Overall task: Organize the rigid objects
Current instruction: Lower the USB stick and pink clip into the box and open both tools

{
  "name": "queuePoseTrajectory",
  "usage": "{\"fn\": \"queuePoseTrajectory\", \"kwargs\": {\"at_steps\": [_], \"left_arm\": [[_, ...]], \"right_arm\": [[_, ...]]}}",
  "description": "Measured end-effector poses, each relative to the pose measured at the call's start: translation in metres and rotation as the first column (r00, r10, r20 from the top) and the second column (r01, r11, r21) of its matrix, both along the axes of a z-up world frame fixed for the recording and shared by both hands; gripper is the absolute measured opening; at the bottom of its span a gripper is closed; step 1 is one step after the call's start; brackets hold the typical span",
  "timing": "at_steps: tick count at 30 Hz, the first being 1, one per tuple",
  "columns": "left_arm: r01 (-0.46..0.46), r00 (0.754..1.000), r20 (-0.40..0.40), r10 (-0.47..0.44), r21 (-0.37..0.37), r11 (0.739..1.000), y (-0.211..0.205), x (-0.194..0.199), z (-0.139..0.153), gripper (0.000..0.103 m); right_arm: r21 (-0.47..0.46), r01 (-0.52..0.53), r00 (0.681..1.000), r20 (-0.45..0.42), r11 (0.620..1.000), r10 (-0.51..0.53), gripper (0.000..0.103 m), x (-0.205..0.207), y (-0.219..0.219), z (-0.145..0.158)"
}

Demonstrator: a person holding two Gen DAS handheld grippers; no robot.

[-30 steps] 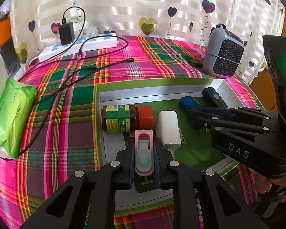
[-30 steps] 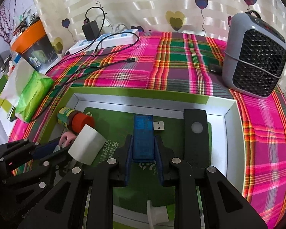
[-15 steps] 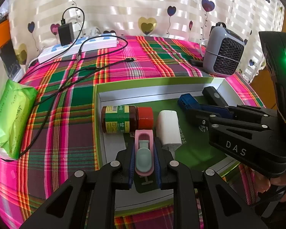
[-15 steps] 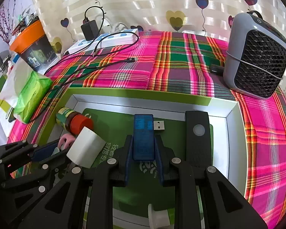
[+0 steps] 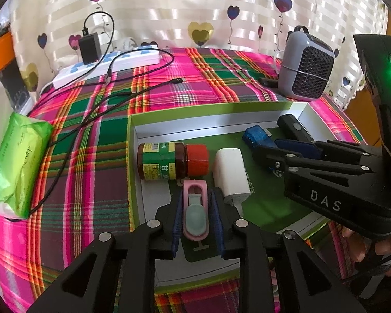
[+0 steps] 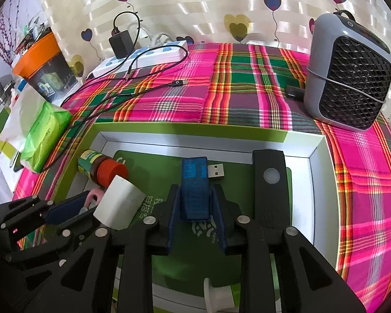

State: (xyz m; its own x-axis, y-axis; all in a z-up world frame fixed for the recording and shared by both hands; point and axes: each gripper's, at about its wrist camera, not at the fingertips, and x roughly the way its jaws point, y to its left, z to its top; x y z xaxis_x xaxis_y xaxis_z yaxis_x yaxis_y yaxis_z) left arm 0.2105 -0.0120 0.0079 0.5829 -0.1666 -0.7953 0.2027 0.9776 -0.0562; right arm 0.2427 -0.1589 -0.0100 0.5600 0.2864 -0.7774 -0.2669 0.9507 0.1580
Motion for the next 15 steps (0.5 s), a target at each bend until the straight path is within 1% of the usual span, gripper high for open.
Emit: {"fn": "queuePoseTrajectory", "kwargs": {"at_steps": [2,7,9,15], "left_arm": [[-0.001,1.000,0.000,0.001,-0.002,1.000,0.000,0.000,0.000,0.024],[-0.007,1.000,0.000,0.007,-0.008,1.000,0.001,-0.004,0.002,0.026],[-0.013,1.000,0.012,0.013,-0.001,1.000,0.001,-0.007,0.005,0.029],[-0.021,0.999,0.044,0.021,-0.002,1.000,0.004,-0.017,0.017,0.029]], "right_arm": [[0.006,-0.002,1.000,-0.001,1.000,0.002,0.041,-0.001,0.000,0.000],[0.020,0.008,1.000,0.008,1.000,-0.008,0.047,-0.005,-0.003,0.001],[0.025,0.010,1.000,0.014,1.000,-0.010,0.048,-0.007,-0.004,0.003],[0.055,0.019,0.999,0.041,0.998,-0.021,0.048,-0.020,-0.007,0.014]]}}
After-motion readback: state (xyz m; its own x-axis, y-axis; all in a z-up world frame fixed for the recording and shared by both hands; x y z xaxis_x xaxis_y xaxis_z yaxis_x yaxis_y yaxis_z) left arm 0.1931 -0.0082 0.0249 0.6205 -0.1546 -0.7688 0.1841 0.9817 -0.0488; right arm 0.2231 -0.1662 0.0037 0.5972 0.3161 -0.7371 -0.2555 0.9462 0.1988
